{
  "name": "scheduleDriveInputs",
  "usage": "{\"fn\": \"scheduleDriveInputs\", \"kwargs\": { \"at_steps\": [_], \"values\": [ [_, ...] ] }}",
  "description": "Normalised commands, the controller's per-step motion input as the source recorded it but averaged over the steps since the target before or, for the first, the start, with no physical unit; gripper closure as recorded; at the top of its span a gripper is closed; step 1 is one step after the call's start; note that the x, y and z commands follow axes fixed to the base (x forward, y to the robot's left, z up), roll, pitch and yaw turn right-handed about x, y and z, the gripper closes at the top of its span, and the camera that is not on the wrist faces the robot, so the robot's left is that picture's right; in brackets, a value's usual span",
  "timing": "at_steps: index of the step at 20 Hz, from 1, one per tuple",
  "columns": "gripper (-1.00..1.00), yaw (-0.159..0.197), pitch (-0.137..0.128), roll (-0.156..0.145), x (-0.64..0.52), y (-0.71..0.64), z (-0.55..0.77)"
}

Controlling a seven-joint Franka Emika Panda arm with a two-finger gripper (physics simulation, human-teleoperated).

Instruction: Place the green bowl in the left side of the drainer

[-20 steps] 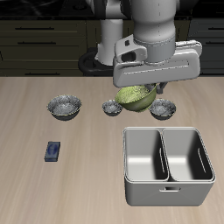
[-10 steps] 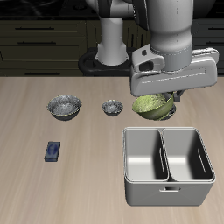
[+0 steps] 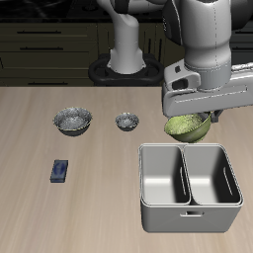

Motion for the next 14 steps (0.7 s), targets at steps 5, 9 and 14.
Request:
{"fn": "scheduleDriveInputs", "kwargs": {
  "at_steps": [5, 9, 14],
  "values": [
    [1.0, -0.021, 0.019, -0.012, 0.11, 0.02, -0.1],
    [1.0, -0.013, 0.025, -0.028, 0.06, -0.02, -0.14],
    [1.0, -0.012, 0.012, -0.027, 0.01, 0.14, -0.05]
  ]
}}
